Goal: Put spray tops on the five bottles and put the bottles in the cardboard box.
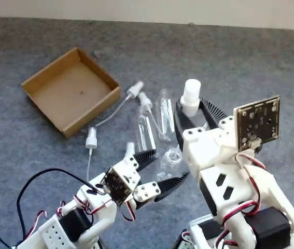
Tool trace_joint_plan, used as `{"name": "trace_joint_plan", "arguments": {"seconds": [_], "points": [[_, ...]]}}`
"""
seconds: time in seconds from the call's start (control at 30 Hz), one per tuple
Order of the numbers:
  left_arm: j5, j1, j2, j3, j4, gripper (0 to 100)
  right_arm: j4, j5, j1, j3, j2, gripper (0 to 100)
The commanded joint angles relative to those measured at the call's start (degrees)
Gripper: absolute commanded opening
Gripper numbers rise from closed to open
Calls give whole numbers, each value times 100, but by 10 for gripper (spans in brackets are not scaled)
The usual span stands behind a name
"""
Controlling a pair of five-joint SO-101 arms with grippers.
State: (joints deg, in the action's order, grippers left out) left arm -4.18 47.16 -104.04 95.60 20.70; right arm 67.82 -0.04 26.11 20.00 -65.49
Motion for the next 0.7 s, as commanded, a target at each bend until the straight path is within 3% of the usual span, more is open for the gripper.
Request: {"name": "trace_joint_plan", "arguments": {"seconds": [0.0,0.53,0.67], "points": [[-70,-251,-31,-207,-167,119,295,53,444,-31,-365,16],[-79,-286,-31,-242,-167,119,549,70,655,1877,-1684,18],[-79,-286,-31,-242,-167,119,549,466,655,2193,-2000,84]]}}
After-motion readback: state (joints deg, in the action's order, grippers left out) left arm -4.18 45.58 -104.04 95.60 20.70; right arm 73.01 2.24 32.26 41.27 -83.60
